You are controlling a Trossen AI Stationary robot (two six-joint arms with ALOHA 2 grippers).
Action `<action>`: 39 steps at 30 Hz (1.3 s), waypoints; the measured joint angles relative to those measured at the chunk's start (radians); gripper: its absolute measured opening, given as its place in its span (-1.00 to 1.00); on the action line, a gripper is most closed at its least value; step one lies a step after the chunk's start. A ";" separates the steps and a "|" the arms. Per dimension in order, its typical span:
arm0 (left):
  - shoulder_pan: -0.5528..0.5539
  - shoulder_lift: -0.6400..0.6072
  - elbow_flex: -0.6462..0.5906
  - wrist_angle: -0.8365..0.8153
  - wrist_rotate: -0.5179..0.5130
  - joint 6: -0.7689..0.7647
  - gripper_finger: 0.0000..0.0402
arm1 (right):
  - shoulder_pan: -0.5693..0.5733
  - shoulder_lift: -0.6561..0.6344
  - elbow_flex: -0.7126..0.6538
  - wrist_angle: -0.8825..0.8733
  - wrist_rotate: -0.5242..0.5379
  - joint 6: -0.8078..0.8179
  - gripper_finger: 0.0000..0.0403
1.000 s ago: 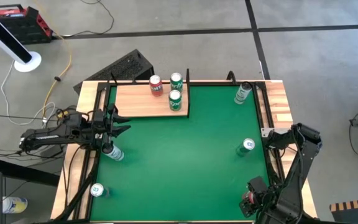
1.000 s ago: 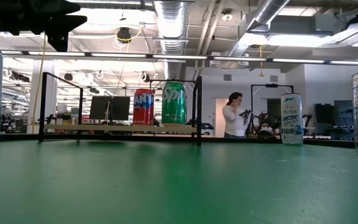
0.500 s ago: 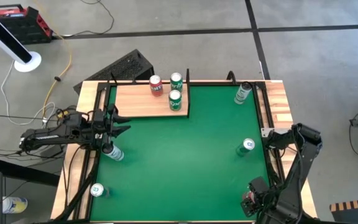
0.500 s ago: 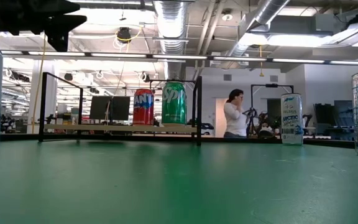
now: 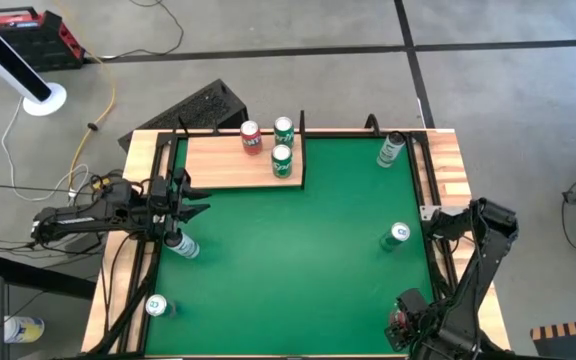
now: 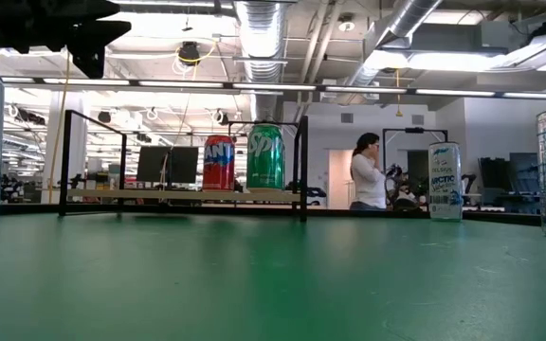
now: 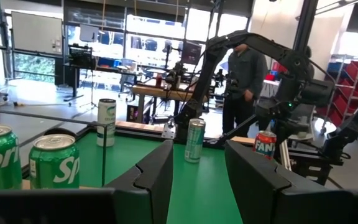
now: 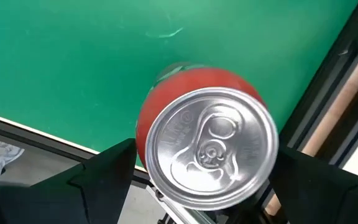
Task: Place canned beverage on shelf
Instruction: Put the orange soda can aligned with the other orange soda can on the shelf
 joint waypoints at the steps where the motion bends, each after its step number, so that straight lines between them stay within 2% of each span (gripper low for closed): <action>1: 0.000 0.000 0.000 0.000 0.000 0.000 -0.35 | 0.000 0.000 -0.005 0.008 0.000 0.000 0.82; 7: 0.000 0.000 0.000 -0.002 0.037 0.002 -0.35 | -0.008 0.000 -0.006 0.004 0.034 -0.017 0.82; 10: 0.000 0.000 0.000 -0.008 0.046 0.014 -0.35 | -0.023 0.000 -0.006 0.002 0.042 -0.070 0.79; 15: 0.000 0.000 0.000 -0.038 0.048 0.036 -0.35 | -0.076 0.000 -0.005 -0.001 0.049 -0.159 0.61; 21: 0.000 0.000 0.000 -0.044 0.064 0.054 -0.35 | -0.176 0.002 0.026 0.000 0.054 -0.331 0.60; 24: 0.000 0.000 0.000 -0.044 0.078 0.064 -0.35 | -0.236 0.002 0.057 -0.011 0.064 -0.438 0.60; 31: 0.000 0.000 0.000 -0.044 0.115 0.073 -0.35 | -0.420 0.002 0.148 -0.039 0.161 -0.749 0.60; 39: 0.000 0.000 0.000 -0.045 0.121 0.080 -0.35 | -0.678 0.002 0.171 0.070 0.207 -1.246 0.60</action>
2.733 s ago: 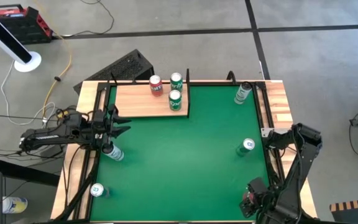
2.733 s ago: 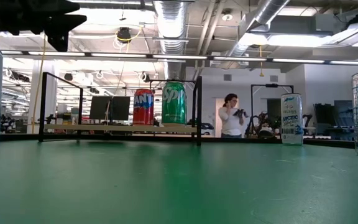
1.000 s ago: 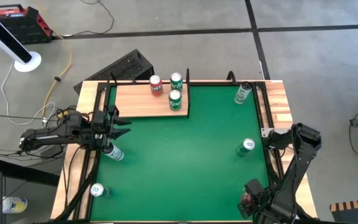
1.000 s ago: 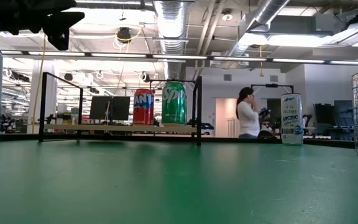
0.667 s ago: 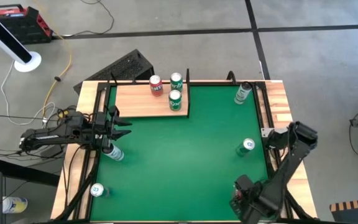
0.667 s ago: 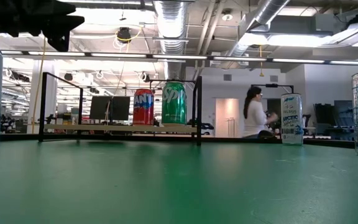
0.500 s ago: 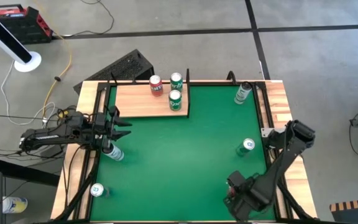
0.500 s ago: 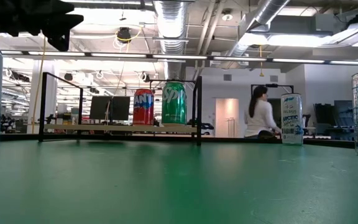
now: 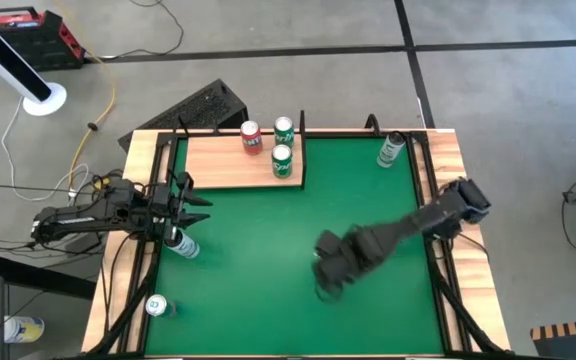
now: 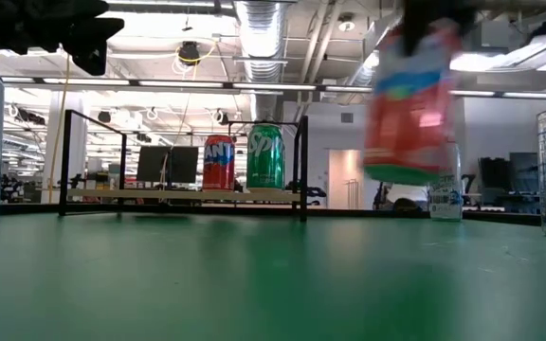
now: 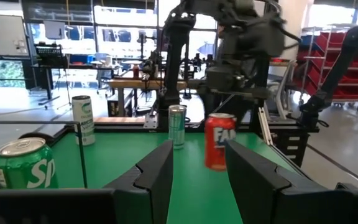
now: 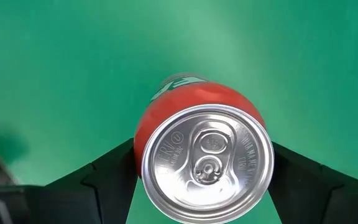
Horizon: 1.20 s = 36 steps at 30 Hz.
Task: Place canned beverage on shelf
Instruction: Put the orange soda can aligned with the other orange soda can on the shelf
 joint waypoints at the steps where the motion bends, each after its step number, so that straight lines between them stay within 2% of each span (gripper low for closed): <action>1: 0.000 0.000 0.000 0.000 -0.001 -0.001 -0.35 | -0.033 0.000 0.000 0.023 0.000 -0.057 0.60; 9: 0.000 0.000 0.000 0.000 -0.025 -0.056 -0.35 | -0.251 0.000 0.000 0.189 -0.005 -0.456 0.60; 16: 0.000 0.015 0.000 -0.021 -0.059 -0.126 -0.35 | -0.364 0.027 0.001 0.285 -0.130 -0.638 0.60; 22: 0.000 0.114 0.000 -0.001 -0.059 -0.151 -0.35 | -0.400 0.113 0.000 0.293 -0.238 -0.740 0.60; 29: 0.000 0.295 0.000 0.154 -0.042 -0.118 -0.34 | -0.408 0.142 0.004 0.274 -0.251 -0.777 0.60; 36: 0.000 0.420 0.000 0.262 -0.049 -0.073 -0.21 | -0.411 0.141 0.002 0.274 -0.262 -0.797 0.65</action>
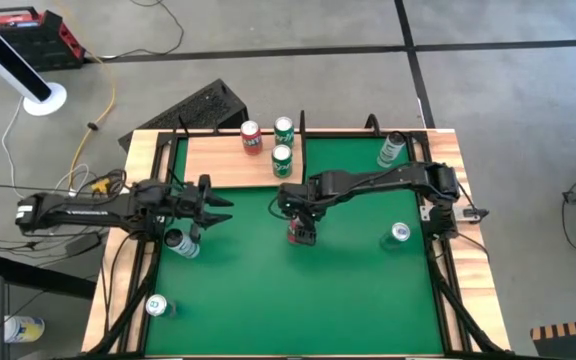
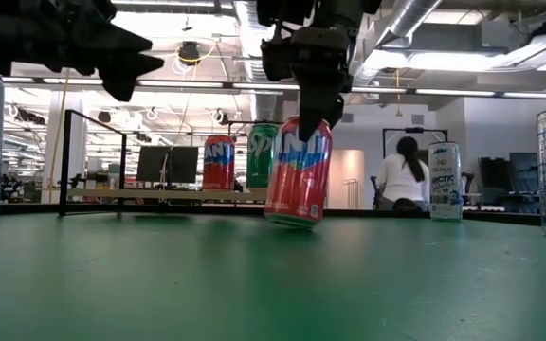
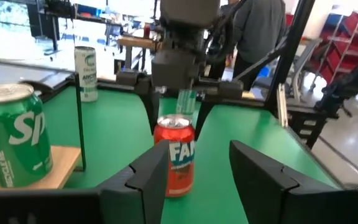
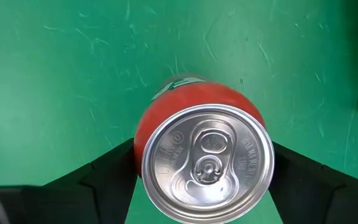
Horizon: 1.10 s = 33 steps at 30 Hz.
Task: Place canned beverage on shelf
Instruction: Put the orange soda can aligned with the other orange soda can on the shelf
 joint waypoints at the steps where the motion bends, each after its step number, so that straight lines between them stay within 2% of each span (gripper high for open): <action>1: 0.000 0.013 0.000 0.008 0.001 0.003 -0.19 | 0.000 0.000 0.000 0.002 0.000 0.000 0.70; 5: 0.000 0.056 0.000 0.035 0.009 0.012 -0.09 | 0.000 -0.001 0.000 0.006 0.000 -0.004 0.90; 7: 0.000 0.073 0.000 0.058 0.030 0.031 -0.03 | 0.000 -0.001 0.000 0.006 0.000 -0.006 0.94; 14: 0.000 0.107 0.025 0.078 0.051 0.054 0.16 | 0.000 -0.009 0.031 -0.028 -0.001 -0.011 0.88; 23: -0.018 0.198 0.093 0.080 0.095 0.097 0.32 | 0.005 -0.019 0.119 -0.247 0.001 -0.020 0.89; 28: -0.048 0.295 0.167 0.091 0.053 0.156 0.37 | 0.054 -0.137 0.054 -0.270 0.155 0.021 0.88; 33: -0.052 0.448 0.225 0.175 0.006 0.191 0.37 | 0.157 -0.344 -0.107 -0.194 0.311 0.205 0.88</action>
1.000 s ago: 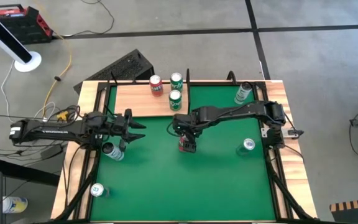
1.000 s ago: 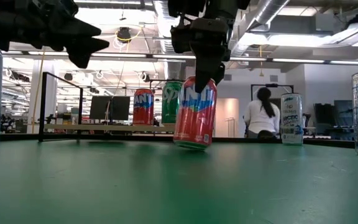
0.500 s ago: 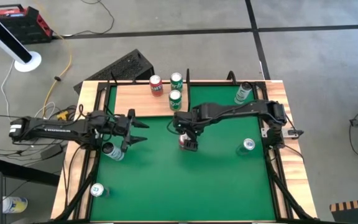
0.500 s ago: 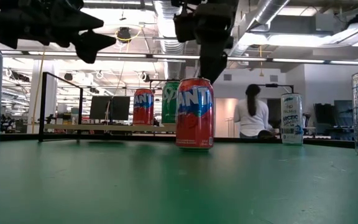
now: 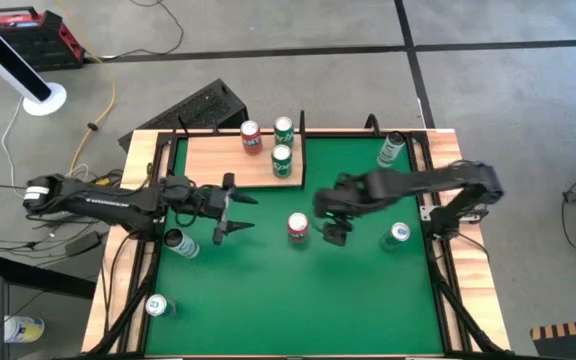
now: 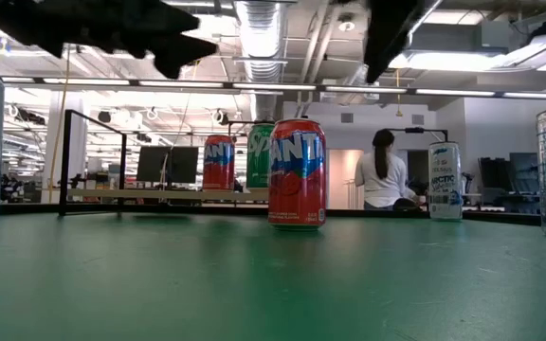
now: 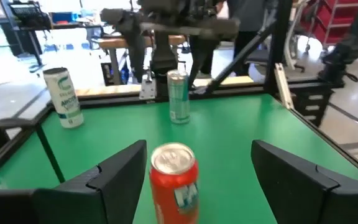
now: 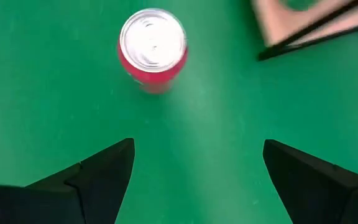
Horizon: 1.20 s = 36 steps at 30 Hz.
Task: Place canned beverage on shelf
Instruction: Put the orange soda can aligned with the other orange soda can on the shelf
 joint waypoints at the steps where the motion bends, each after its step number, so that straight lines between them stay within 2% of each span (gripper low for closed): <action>1: 0.000 0.034 0.008 0.028 -0.017 -0.007 0.37 | 0.028 -0.042 -0.041 0.028 0.039 0.039 0.88; 4: 0.001 0.147 0.038 0.122 -0.022 -0.018 0.37 | 0.116 -0.149 -0.173 0.126 0.131 0.140 0.88; 7: 0.003 0.253 0.076 0.170 0.044 0.004 0.37 | 0.189 -0.227 -0.291 0.204 0.189 0.225 0.88; 12: 0.002 0.419 0.166 0.167 0.098 0.062 0.37 | 0.266 -0.295 -0.412 0.258 0.263 0.339 0.88; 17: 0.005 0.547 0.259 0.148 0.102 0.088 0.37 | 0.294 -0.299 -0.432 0.271 0.292 0.351 0.88; 20: 0.018 0.599 0.297 0.148 0.146 0.085 0.37 | 0.296 -0.298 -0.432 0.274 0.294 0.346 0.88; 24: 0.041 0.650 0.330 0.149 0.148 0.080 0.37 | 0.296 -0.299 -0.432 0.265 0.294 0.337 0.88; 36: 0.058 0.693 0.352 0.172 0.145 0.063 0.37 | 0.289 -0.300 -0.432 0.268 0.294 0.290 0.88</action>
